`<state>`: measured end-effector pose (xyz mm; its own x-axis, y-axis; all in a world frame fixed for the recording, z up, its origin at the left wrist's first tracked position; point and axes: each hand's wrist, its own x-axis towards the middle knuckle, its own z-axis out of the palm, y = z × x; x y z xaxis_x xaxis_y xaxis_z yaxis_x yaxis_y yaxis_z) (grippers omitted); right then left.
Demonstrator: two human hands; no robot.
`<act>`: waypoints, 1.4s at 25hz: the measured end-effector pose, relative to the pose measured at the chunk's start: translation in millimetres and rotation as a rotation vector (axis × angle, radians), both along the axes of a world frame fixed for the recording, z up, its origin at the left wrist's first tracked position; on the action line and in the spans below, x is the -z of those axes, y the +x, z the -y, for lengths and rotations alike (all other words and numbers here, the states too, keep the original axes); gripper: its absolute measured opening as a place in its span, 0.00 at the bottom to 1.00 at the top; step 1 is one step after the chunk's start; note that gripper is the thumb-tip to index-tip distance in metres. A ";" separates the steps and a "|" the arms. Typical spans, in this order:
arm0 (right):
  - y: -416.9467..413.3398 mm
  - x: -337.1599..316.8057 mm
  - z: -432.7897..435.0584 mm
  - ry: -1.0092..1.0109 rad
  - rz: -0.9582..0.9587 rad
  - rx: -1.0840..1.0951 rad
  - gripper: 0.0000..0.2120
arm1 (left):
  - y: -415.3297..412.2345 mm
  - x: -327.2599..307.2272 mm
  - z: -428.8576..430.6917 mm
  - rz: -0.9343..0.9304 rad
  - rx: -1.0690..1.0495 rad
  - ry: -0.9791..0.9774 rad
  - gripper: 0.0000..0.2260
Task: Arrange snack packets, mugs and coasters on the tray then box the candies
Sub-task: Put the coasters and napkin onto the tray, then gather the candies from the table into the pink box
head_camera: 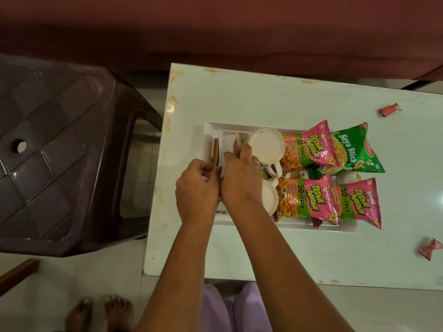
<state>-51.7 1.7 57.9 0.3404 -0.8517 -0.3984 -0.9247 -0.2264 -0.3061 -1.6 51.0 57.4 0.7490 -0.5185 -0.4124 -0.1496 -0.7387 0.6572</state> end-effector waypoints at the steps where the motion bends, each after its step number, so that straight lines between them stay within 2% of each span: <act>1: -0.8 -1.3 0.5 -0.005 0.023 0.012 0.11 | -2.1 -1.1 0.8 -0.001 -0.028 -0.024 0.09; 5: -8.9 -9.1 6.1 0.002 0.115 0.059 0.16 | -10.5 -5.9 7.6 -0.003 -0.068 -0.089 0.07; 8: -15.8 -16.4 8.6 0.016 0.218 0.084 0.17 | -12.3 -4.2 14.4 0.017 -0.080 -0.105 0.09; 13: -42.5 -20.4 16.6 -0.041 0.321 0.175 0.18 | -20.1 6.9 20.7 0.038 -0.108 0.025 0.20; 19: -96.1 -21.2 27.7 -0.076 0.453 0.354 0.18 | -44.1 -2.6 35.0 0.114 -0.038 0.048 0.22; 29: -168.3 -15.5 43.7 -0.141 0.426 0.529 0.14 | -89.9 -11.1 42.1 0.128 -0.047 0.002 0.21; 35: -172.9 -9.7 51.5 -0.140 0.479 0.559 0.12 | -80.1 -3.5 39.3 0.143 -0.125 0.019 0.23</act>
<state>-224.6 -49.8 67.6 -0.0495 -0.9804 -0.1905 -0.6860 0.1720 -0.7070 -81.7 11.7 60.9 0.8587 -0.4111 -0.3061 -0.1471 -0.7698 0.6212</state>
